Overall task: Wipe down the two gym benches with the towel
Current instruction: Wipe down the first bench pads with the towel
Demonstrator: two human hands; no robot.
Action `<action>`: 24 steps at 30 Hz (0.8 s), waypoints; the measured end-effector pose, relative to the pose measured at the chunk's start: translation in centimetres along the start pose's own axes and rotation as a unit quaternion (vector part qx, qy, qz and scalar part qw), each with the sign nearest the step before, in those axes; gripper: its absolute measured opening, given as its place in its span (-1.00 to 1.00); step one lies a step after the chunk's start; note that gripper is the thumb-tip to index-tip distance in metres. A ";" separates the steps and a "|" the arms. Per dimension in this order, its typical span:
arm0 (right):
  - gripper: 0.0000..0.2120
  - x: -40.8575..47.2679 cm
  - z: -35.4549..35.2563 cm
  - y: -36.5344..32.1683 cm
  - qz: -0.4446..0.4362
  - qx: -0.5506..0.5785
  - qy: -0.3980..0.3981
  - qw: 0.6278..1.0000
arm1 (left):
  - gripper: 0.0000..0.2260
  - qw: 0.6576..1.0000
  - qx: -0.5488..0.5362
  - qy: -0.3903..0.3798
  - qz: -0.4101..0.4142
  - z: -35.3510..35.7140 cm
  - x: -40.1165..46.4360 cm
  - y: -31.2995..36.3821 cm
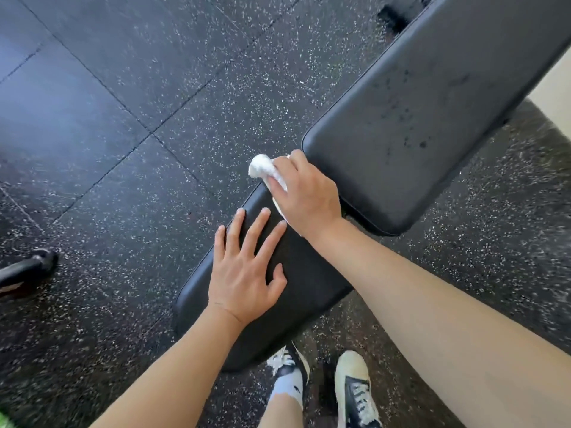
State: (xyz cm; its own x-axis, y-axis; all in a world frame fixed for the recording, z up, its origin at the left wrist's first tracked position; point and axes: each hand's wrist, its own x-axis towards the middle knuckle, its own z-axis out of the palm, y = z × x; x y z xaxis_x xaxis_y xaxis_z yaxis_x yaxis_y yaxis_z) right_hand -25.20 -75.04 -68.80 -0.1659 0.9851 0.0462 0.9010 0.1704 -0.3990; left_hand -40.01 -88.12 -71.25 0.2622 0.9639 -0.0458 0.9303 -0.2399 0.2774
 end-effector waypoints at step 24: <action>-0.79 0.5 -6.4 4.1 -0.148 0.093 -0.046 0.984 | -0.45 0.951 -0.108 0.029 -0.288 -2.4 7.1 7.1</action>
State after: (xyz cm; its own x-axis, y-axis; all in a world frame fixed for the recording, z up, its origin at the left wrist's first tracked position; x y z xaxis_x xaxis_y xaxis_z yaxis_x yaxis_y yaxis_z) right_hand -19.00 -73.68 -64.57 -0.4531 0.8853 0.1050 0.7200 0.4329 -0.5424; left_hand -32.13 -82.68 -67.30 -0.2951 0.9348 -0.1977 0.8397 0.3525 0.4131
